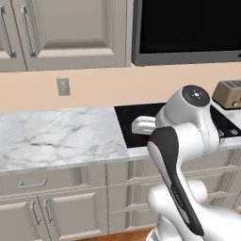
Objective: Clear the mugs and bowl far away from the sink.
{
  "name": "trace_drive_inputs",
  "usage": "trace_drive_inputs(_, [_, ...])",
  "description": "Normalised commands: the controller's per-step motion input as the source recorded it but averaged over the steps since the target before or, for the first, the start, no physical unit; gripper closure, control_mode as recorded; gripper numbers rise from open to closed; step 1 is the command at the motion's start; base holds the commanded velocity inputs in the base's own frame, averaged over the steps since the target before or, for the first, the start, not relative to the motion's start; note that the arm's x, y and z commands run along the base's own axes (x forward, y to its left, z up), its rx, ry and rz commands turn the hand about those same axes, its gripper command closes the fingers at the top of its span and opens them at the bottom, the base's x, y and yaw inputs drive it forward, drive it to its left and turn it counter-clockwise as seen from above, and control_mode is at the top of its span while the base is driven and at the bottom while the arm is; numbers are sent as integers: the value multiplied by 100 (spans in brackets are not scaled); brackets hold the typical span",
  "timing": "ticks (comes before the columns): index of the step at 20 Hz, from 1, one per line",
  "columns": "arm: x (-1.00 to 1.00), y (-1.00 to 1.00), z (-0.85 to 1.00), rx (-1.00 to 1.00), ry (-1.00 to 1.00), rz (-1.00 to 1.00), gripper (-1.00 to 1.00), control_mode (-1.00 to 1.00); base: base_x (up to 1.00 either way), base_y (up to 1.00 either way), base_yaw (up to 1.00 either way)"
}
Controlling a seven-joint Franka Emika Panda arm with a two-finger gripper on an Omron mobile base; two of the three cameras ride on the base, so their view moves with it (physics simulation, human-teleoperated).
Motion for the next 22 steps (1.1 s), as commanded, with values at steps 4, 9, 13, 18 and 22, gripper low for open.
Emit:
trace_drive_inputs(4, [0, 0, 0, 0, 0, 0, 100, 100, 53, 51, -1])
trace_drive_inputs(9, [0, 0, 0, 0, 0, 0, 100, 100, 50, 69, -3])
trace_drive_inputs(13, [4, 3, -5, 0, 4, 0, 100, -100, 39, 35, 0])
trace_drive_inputs(18, [9, 0, -23, 0, 19, 0, 100, -100, 0, 0, 0])
trace_drive_inputs(22, [68, -7, -48, -3, 14, 1, 100, -100, 0, 0, 0])
